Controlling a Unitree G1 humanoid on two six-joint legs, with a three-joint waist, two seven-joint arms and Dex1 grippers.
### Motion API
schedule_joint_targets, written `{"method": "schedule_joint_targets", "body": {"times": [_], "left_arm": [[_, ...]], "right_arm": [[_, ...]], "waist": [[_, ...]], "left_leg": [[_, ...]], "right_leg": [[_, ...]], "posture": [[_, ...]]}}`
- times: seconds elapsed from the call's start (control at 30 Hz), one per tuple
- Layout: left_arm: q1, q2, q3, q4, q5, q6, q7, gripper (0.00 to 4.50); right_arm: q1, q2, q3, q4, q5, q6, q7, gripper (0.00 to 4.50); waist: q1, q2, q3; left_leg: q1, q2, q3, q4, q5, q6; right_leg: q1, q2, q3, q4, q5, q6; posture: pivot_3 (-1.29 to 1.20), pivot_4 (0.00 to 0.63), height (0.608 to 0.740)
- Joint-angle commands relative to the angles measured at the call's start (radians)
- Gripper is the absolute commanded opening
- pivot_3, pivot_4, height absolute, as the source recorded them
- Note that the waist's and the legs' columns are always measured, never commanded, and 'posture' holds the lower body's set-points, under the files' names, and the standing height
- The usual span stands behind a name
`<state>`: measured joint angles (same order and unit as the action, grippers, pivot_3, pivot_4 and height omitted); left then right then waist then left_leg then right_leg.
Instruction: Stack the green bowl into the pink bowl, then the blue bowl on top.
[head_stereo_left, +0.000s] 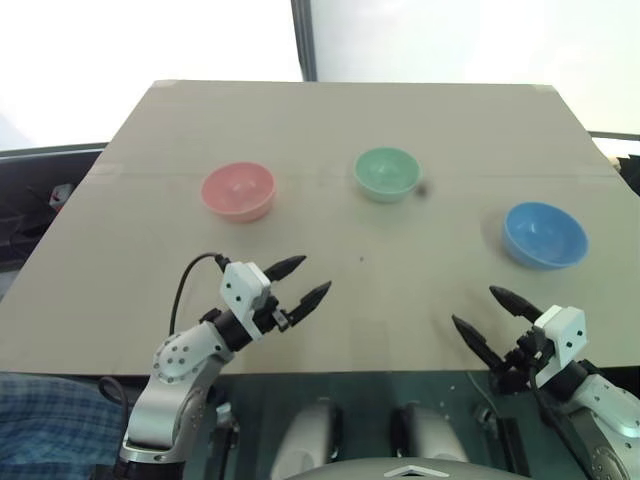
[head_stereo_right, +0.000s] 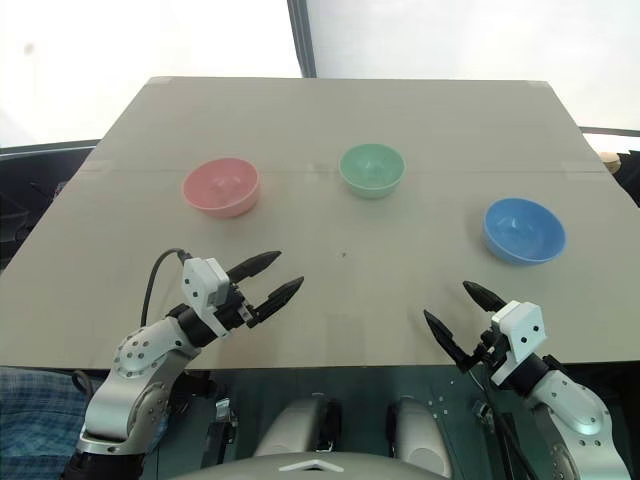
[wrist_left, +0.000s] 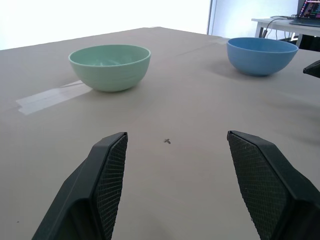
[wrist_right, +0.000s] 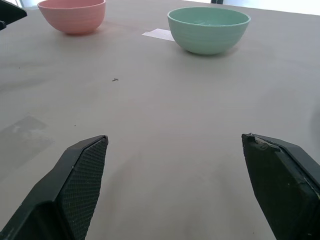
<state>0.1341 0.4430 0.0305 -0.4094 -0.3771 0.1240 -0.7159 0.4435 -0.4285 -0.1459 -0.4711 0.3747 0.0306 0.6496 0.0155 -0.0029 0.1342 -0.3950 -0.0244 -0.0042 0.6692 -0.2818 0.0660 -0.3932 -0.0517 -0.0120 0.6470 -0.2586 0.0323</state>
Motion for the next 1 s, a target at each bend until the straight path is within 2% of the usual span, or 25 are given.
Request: {"method": "schedule_joint_targets", "body": {"times": [0.03,0.8,1.0], "left_arm": [[0.003,0.001,0.006,-0.033,-0.004,-0.019,0.003,3.36],[-0.012,-0.001,0.005,-0.041,-0.013,-0.006,0.027,3.36],[-0.031,0.003,0.0,-0.037,0.002,0.006,0.037,3.36]], "right_arm": [[-0.008,-0.008,-0.022,-0.026,0.015,-0.025,0.009,4.5],[-0.022,-0.003,-0.009,-0.023,0.011,-0.022,0.014,4.5],[-0.053,-0.026,-0.016,-0.116,0.095,0.027,0.032,4.5]], "waist": [[0.0,0.0,0.0],[0.0,0.0,0.0],[0.0,0.0,0.0]], "left_leg": [[0.0,0.0,0.0,0.0,0.0,0.0],[0.0,0.0,0.0,0.0,0.0,0.0],[0.0,0.0,0.0,0.0,0.0,0.0]], "right_leg": [[0.0,0.0,0.0,0.0,0.0,0.0],[0.0,0.0,0.0,0.0,0.0,0.0],[0.0,0.0,0.0,0.0,0.0,0.0]], "posture": [[0.0,0.15,0.74],[0.0,0.15,0.74],[0.0,0.15,0.74]]}}
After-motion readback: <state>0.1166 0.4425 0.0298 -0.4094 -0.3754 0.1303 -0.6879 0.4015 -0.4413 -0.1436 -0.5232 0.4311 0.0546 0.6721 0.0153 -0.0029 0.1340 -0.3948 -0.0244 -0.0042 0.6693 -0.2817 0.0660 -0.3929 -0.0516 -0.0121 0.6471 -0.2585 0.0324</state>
